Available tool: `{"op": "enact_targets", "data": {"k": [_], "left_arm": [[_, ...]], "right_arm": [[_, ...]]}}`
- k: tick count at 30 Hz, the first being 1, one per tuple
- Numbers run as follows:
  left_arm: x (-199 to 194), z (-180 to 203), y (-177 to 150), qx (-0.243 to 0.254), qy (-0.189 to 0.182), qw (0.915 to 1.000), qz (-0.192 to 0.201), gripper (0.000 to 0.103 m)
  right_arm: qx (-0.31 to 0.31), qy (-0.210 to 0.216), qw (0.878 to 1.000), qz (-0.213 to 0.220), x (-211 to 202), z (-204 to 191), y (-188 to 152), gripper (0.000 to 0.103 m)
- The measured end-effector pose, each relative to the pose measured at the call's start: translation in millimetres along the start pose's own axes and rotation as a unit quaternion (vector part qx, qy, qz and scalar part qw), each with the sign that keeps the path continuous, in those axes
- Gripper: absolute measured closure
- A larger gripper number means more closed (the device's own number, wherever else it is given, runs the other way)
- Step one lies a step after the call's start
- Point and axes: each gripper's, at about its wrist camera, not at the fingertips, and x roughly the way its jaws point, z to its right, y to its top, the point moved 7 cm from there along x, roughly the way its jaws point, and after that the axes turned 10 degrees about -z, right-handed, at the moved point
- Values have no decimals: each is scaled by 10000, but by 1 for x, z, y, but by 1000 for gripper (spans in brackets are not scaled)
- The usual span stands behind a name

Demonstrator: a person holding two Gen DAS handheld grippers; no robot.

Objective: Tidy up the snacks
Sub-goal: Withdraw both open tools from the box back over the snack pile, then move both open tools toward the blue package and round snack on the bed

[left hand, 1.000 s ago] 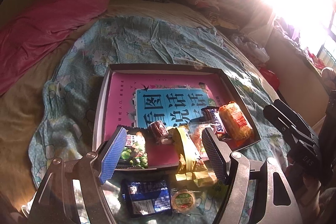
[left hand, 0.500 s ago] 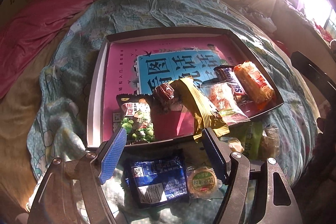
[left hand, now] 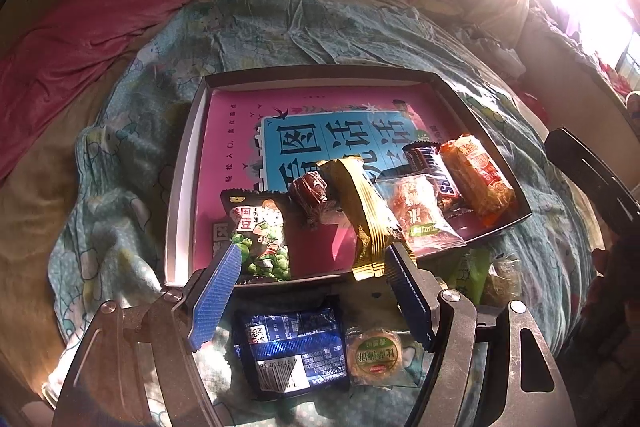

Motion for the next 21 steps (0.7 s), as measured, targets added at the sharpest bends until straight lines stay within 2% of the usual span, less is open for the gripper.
{"op": "enact_targets", "data": {"k": [10, 21], "left_arm": [[-20, -7, -3, -128, -158, 9997, 135, 27], [-31, -41, -14, -416, -25, 9990, 169, 27]], "right_arm": [[105, 23, 9999, 19, -8, 3, -2, 17], [225, -109, 9997, -44, -14, 12, -7, 17]]}}
